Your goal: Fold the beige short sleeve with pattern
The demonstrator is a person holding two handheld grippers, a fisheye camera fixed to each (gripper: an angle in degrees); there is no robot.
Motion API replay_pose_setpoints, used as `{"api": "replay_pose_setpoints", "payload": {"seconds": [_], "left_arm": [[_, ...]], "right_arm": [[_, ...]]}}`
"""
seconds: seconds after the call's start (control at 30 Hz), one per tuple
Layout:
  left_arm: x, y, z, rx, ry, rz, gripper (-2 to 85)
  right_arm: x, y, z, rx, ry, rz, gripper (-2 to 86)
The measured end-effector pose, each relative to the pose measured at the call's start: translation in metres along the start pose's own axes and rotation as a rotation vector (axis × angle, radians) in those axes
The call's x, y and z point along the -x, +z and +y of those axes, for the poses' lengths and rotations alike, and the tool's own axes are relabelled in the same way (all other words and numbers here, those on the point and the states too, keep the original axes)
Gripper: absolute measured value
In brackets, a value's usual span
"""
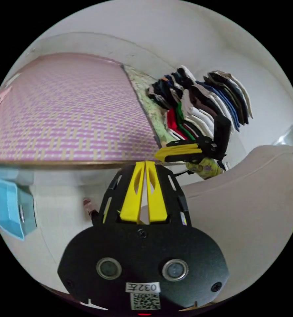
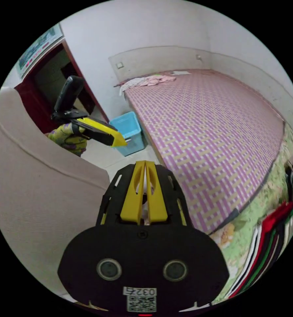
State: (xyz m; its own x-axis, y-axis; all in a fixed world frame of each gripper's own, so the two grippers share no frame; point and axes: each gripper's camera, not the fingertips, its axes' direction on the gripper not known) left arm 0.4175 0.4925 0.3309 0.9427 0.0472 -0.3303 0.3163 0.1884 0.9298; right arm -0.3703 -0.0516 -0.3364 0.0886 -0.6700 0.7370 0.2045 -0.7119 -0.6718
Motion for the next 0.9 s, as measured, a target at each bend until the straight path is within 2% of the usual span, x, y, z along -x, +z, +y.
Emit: {"api": "replay_pose_setpoints", "payload": {"seconds": [0.07, 0.23, 0.37, 0.5, 0.6, 0.67, 0.9], "left_arm": [[0.022, -0.02, 0.045, -0.035, -0.158, -0.024, -1.0], [0.048, -0.068, 0.121, -0.224, -0.299, -0.013, -1.0], [0.078, -0.118, 0.172, -0.31, -0.295, -0.068, -1.0], [0.116, -0.172, 0.222, -0.383, -0.288, -0.081, -1.0], [0.146, -0.216, 0.259, -0.405, -0.24, -0.076, -1.0], [0.168, -0.245, 0.286, -0.407, -0.248, -0.148, -1.0], [0.23, -0.288, 0.33, -0.434, -0.281, -0.131, -0.9]], "right_arm": [[0.0, 0.015, -0.029, 0.022, -0.08, -0.086, -1.0], [0.016, 0.043, -0.092, 0.08, -0.252, -0.159, -1.0], [0.031, 0.073, -0.146, 0.11, -0.336, -0.19, -1.0], [0.043, 0.11, -0.2, 0.148, -0.324, -0.224, -1.0], [0.052, 0.135, -0.25, 0.138, -0.271, -0.34, -1.0], [0.061, 0.156, -0.289, 0.163, -0.27, -0.41, -1.0], [0.059, 0.166, -0.359, 0.124, -0.3, -0.355, -1.0]]}}
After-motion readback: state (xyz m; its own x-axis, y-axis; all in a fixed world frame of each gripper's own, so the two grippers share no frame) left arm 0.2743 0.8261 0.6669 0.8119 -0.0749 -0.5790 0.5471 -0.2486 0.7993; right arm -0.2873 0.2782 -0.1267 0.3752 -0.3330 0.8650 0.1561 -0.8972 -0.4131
